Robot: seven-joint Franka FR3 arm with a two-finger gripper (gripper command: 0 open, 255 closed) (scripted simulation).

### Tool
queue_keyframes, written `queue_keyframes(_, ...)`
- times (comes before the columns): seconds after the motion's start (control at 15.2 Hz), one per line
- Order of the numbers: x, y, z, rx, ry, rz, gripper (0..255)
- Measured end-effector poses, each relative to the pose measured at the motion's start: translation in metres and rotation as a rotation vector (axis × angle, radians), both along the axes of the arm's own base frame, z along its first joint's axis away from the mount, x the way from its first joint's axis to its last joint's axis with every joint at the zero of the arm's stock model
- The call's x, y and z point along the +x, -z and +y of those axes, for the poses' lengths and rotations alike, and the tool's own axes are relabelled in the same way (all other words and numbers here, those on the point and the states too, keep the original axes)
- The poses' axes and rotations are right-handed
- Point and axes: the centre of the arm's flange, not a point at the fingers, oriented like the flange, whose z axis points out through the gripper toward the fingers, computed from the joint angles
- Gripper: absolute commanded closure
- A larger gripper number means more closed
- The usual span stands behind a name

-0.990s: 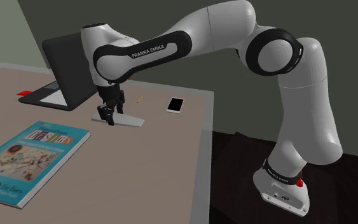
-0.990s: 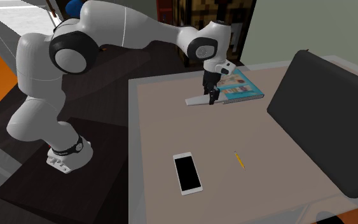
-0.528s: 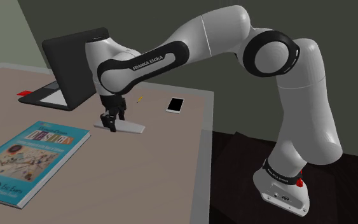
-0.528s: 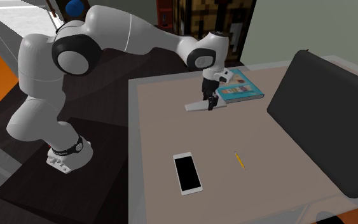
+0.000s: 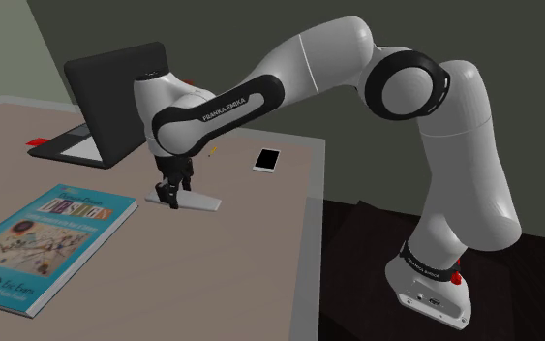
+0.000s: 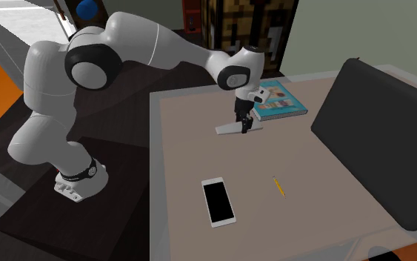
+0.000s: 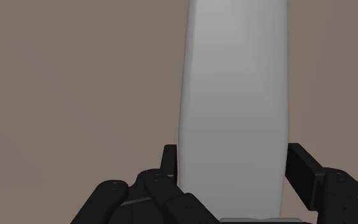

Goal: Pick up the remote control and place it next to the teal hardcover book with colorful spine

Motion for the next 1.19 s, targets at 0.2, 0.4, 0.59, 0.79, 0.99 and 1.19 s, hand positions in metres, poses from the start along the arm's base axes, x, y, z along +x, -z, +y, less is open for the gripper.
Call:
queue_keyframes(0.2,0.0,0.0,0.0,0.0,0.0,0.0,255)
queue_keyframes(0.4,0.0,0.0,0.0,0.0,0.0,0.0,0)
queue_keyframes(0.59,0.0,0.0,0.0,0.0,0.0,-0.001,0)
queue_keyframes(0.79,0.001,-0.006,0.0,0.0,0.0,-0.001,0)
queue_keyframes(0.99,0.002,-0.039,0.0,0.001,0.0,-0.002,0)
queue_keyframes(1.19,0.0,-0.048,0.0,0.001,0.0,-0.001,0)
